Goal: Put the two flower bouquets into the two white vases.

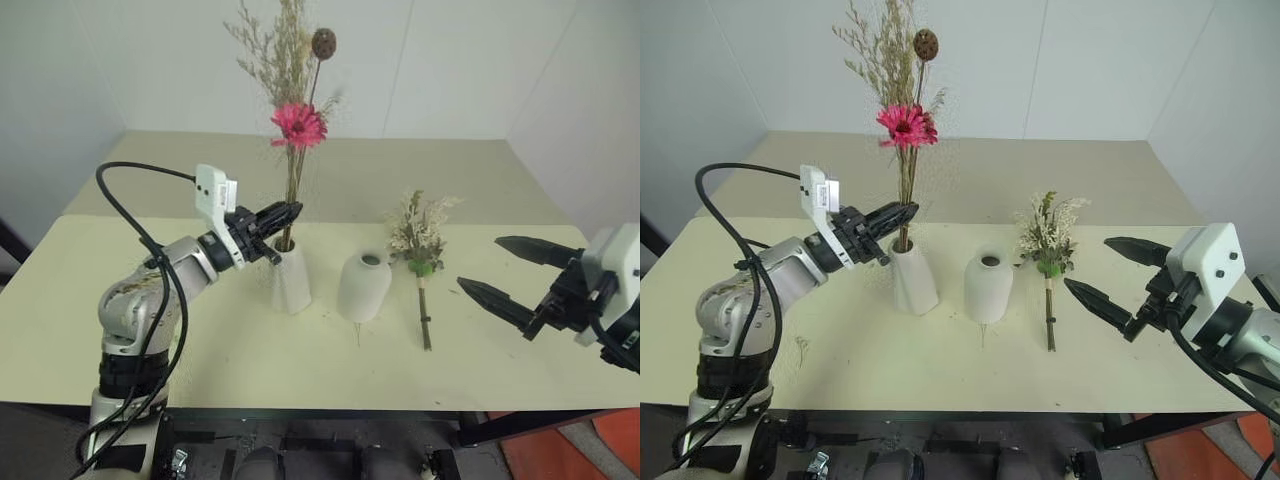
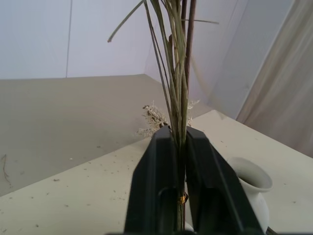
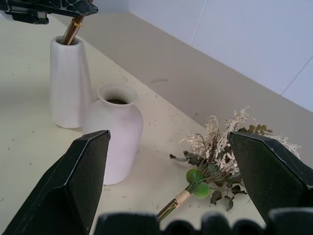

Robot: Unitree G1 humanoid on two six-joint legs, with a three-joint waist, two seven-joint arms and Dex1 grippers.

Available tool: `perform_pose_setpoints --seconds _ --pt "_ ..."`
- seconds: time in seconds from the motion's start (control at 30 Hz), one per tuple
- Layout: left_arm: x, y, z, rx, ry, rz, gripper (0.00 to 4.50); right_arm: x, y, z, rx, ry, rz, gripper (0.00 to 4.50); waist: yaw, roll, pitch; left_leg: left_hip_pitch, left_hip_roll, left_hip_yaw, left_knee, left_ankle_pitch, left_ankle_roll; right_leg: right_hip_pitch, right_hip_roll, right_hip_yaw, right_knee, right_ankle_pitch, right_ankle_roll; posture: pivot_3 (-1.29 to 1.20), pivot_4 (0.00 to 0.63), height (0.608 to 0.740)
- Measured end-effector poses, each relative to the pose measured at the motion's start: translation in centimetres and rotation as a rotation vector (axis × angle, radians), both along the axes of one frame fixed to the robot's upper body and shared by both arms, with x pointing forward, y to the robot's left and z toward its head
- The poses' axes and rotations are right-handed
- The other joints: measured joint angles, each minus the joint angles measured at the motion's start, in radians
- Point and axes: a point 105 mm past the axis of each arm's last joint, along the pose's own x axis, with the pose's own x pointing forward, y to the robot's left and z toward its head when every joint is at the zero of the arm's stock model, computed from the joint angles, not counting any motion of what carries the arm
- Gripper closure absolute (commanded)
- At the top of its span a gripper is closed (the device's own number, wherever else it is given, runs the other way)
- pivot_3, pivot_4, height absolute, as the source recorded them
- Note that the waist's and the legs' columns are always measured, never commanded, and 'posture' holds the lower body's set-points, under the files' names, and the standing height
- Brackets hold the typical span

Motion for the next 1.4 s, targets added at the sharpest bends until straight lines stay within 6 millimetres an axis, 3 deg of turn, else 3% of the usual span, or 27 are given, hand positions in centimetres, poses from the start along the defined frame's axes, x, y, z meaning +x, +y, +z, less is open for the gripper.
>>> perform_pose_setpoints --seconds 0.27,0.33,0.73,1.03,1.2,1.4 --pt "-1.8 1.9 -0.5 0.061 0.023 0.030 0.45 0.1 0.0 0.1 -0.001 -0.004 0.001 0.00 -0.003 0.000 0.000 0.000 0.000 0.000 0.000 0.000 0.000 0.000 0.000 0.000 0.000 0.000 0.000 0.00 0.150 0.740" --pt "-2.2 2.4 -0.6 0.071 0.027 0.045 0.05 0.3 0.0 0.1 0.003 -0.001 0.003 0.00 -0.004 0.000 0.000 0.000 0.000 0.000 0.000 0.000 0.000 0.000 0.000 0.000 0.000 0.000 0.000 0.00 0.150 0.740" --pt "-2.1 2.7 -0.9 0.074 0.073 0.049 0.05 0.9 0.4 0.2 0.005 -0.005 0.027 0.00 -0.002 0.000 0.000 0.001 0.000 0.000 0.000 0.000 0.000 0.000 0.000 0.000 0.000 0.000 0.000 0.00 0.150 0.740" --pt "-0.4 -0.4 -1.4 0.122 0.085 -0.161 0.05 1.2 0.3 0.3 0.004 -0.008 0.020 0.00 0.000 0.000 0.000 -0.001 0.000 0.000 0.000 0.000 0.000 0.000 0.000 0.000 0.000 0.000 0.000 0.00 0.150 0.740" --pt "-0.3 -1.0 -1.5 0.111 0.061 -0.205 0.05 1.2 0.3 0.3 0.003 -0.008 0.019 0.00 -0.006 0.000 0.000 0.000 0.000 0.000 0.000 0.000 0.000 0.000 0.000 0.000 0.000 0.000 0.000 0.00 0.150 0.740" --pt "-1.2 0.2 -0.9 0.083 0.029 -0.211 0.05 1.0 0.4 0.3 -0.002 -0.009 0.024 0.00 -0.013 0.000 0.000 -0.001 0.000 0.000 0.000 0.000 0.000 -0.001 0.000 0.000 0.000 0.000 0.000 0.00 0.150 0.740"
